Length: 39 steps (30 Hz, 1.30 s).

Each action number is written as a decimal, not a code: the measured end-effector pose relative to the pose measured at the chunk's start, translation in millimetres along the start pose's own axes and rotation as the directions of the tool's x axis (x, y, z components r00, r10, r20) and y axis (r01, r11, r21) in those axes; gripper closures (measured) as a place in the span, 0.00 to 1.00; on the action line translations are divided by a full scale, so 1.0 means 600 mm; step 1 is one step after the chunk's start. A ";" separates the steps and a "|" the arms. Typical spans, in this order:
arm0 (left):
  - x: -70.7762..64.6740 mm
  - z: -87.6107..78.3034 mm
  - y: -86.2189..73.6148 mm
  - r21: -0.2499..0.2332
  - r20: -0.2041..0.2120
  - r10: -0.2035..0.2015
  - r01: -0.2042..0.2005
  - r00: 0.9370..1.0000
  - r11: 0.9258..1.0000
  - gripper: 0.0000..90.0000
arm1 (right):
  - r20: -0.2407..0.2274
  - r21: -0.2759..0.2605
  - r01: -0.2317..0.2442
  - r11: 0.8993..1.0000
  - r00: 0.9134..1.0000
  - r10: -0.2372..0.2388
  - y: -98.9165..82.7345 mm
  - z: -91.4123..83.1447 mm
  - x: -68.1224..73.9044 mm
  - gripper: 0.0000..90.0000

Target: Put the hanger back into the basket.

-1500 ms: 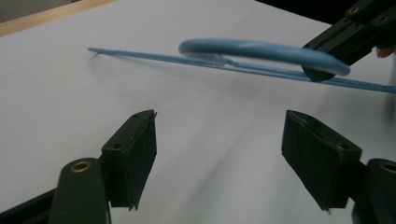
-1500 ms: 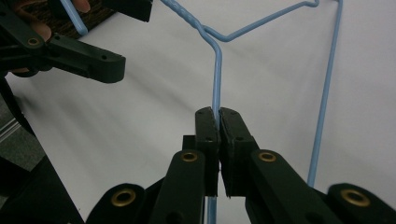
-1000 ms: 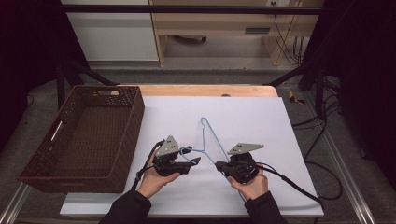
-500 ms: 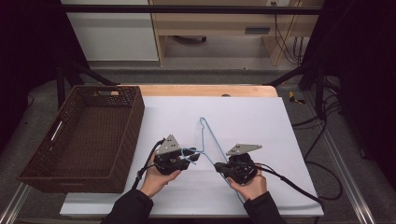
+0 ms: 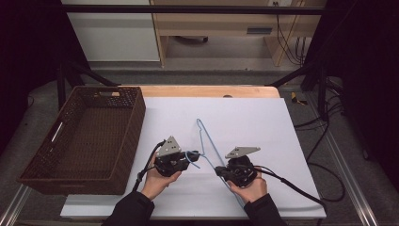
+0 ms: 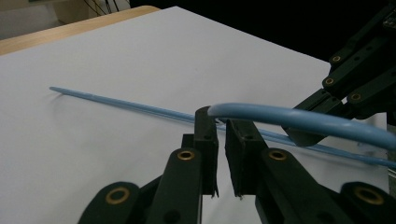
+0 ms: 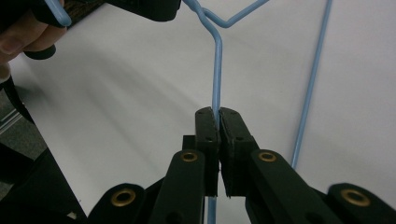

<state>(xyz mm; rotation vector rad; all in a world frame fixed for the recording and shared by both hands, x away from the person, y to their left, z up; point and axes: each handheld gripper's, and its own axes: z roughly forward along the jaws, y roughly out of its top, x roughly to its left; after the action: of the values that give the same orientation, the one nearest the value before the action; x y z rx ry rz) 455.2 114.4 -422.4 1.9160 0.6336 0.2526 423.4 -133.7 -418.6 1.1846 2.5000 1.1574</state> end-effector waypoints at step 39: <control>-0.016 -0.002 0.003 0.017 -0.032 0.021 -0.021 0.999 1.000 0.93 | 0.095 0.065 0.036 0.997 0.995 -0.042 -0.005 0.023 0.023 0.97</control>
<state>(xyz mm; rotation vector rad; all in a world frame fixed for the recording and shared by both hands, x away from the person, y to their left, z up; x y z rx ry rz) 447.2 109.6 -419.4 1.9388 0.6386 0.2926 418.1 -116.9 -427.5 1.1720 2.4927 0.9937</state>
